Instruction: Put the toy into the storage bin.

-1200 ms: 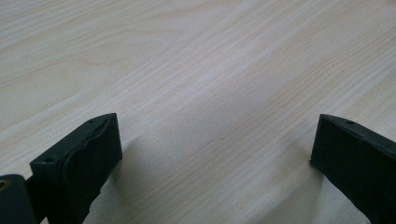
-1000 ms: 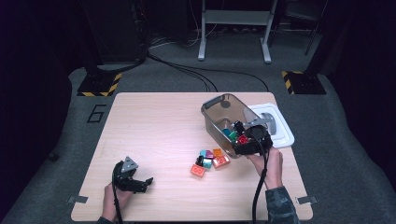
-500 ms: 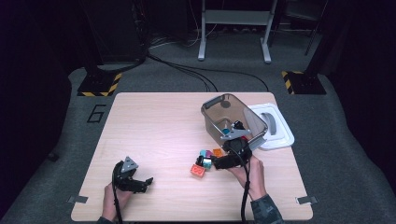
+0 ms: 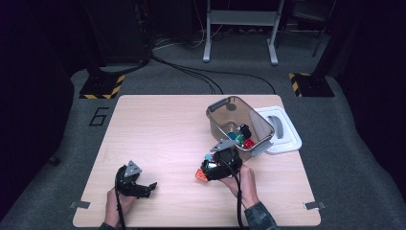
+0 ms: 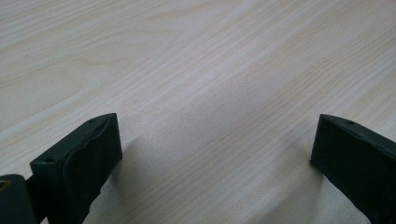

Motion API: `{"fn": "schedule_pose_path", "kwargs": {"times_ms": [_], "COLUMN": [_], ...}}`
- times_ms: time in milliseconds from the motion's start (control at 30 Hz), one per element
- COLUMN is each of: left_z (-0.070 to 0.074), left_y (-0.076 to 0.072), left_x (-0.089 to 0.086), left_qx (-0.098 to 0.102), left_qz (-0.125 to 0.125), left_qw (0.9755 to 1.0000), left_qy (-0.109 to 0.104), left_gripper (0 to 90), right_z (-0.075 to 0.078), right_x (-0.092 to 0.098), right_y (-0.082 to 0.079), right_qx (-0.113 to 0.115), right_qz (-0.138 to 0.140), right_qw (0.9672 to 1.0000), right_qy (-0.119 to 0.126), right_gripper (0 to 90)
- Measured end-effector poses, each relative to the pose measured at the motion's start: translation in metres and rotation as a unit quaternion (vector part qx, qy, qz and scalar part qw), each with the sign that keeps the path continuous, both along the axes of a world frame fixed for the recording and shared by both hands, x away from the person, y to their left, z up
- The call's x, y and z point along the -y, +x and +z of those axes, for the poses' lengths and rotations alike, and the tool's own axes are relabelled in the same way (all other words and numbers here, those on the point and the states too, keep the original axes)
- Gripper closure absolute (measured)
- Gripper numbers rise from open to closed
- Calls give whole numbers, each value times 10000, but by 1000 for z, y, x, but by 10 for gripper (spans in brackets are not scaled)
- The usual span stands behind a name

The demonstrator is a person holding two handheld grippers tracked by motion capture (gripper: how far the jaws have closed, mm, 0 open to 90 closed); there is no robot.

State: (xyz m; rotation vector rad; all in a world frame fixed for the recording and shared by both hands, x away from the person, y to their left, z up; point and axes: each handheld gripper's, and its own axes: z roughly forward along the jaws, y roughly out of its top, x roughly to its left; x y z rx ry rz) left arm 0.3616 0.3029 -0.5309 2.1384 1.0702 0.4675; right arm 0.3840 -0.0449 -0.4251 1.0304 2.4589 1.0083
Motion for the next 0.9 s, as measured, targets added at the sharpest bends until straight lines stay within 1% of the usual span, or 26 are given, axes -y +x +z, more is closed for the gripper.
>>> {"fn": "schedule_pose_path", "kwargs": {"times_ms": [100,200,267,300,333,367,400,467,500,533,600,633,700,733,767,800,833,900], "left_z": [0,0,0,0,0,0,0,0,0,0,0,0,0,0,0,0,0,0], "left_y": [0,0,0,0,0,0,0,0,0,0,0,0,0,0,0,0,0,0], "left_x": [0,0,0,0,0,0,0,0,0,0,0,0,0,0,0,0,0,0], "left_qx": [-2,17,1,3,3,2,2,0,0,0,2,2,1,2,2,3,3,1], "left_qz": [-1,14,0,-1,-1,0,0,-1,-1,0,1,0,1,-1,-1,-1,-1,1], "left_qw": [10000,10000,10000,10000,10000,10000,10000,10000,10000,10000,10000,10000,10000,10000,10000,10000,10000,10000], "left_qy": [2,-1,-1,1,1,1,0,1,1,0,-2,1,-1,1,1,2,2,-2], "left_gripper": [15,16,16,16,16,16,16,16,16,16,16,16,16,16,16,16,16,16], "right_z": [-10,-18,-24,-28,-31,-36,-39,-44,-44,-48,-51,-52,-53,-54,-54,-55,-55,-56], "right_x": [-7,-10,-12,-13,-14,-16,-17,-19,-19,-22,-23,-23,-23,-23,-23,-24,-24,-24], "right_y": [4,8,11,13,14,16,18,20,20,22,25,27,30,30,30,32,32,32], "right_qx": [-66,-93,-152,-207,-243,-242,-250,-225,-225,-180,-174,-156,-141,-150,-150,-148,-148,-135], "right_qz": [79,125,161,182,147,153,151,171,171,211,204,200,176,194,194,211,211,227], "right_qw": [9999,9999,9998,9996,9996,9995,9995,9995,9995,9995,9994,9995,9995,9995,9995,9992,9992,9991], "right_qy": [3,-32,-20,-57,-82,-100,-153,-160,-160,-173,-215,-193,-239,-218,-218,-291,-291,-323], "right_gripper": [133,132,127,128,134,146,162,208,208,274,315,352,387,413,413,447,447,489]}}
